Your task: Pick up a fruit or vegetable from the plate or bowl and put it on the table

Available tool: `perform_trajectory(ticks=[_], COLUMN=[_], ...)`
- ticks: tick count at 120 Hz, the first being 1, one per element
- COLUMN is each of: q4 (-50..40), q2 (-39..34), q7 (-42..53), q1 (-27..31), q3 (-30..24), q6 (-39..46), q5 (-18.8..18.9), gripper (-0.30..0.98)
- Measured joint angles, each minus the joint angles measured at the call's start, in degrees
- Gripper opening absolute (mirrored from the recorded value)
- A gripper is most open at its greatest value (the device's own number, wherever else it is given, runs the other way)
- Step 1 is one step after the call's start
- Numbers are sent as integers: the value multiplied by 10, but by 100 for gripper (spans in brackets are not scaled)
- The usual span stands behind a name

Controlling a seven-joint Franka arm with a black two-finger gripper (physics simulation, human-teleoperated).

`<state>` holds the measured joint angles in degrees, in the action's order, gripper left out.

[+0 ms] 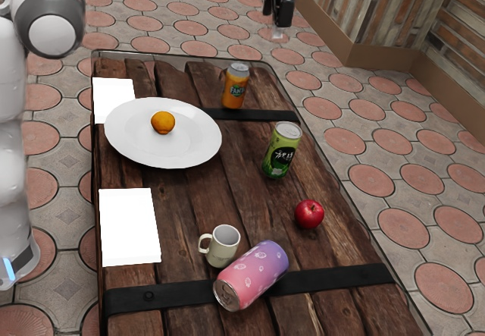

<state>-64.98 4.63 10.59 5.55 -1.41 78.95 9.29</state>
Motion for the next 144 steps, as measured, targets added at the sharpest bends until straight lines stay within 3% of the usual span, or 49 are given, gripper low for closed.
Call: perform_trajectory(ticks=[10,21,48,61,75,90,101,144], q4=[-1,-3,-75,-323,-458,-551,-602,-676], q2=[1,7,22,-89,-178,-243,-291,-297], q7=[6,12,3,-12,-23,-44,-53,-68], q1=[-66,-88,-90,-48,58,76,78,121], q3=[-1,-1,1,1,2,6,39,71], q6=[-3,-5,-4,59,114,151,169,218], q5=[33,49,28,6,-21,-33,-34,-44], gripper=[69,68,69,69,69,69,69,69])
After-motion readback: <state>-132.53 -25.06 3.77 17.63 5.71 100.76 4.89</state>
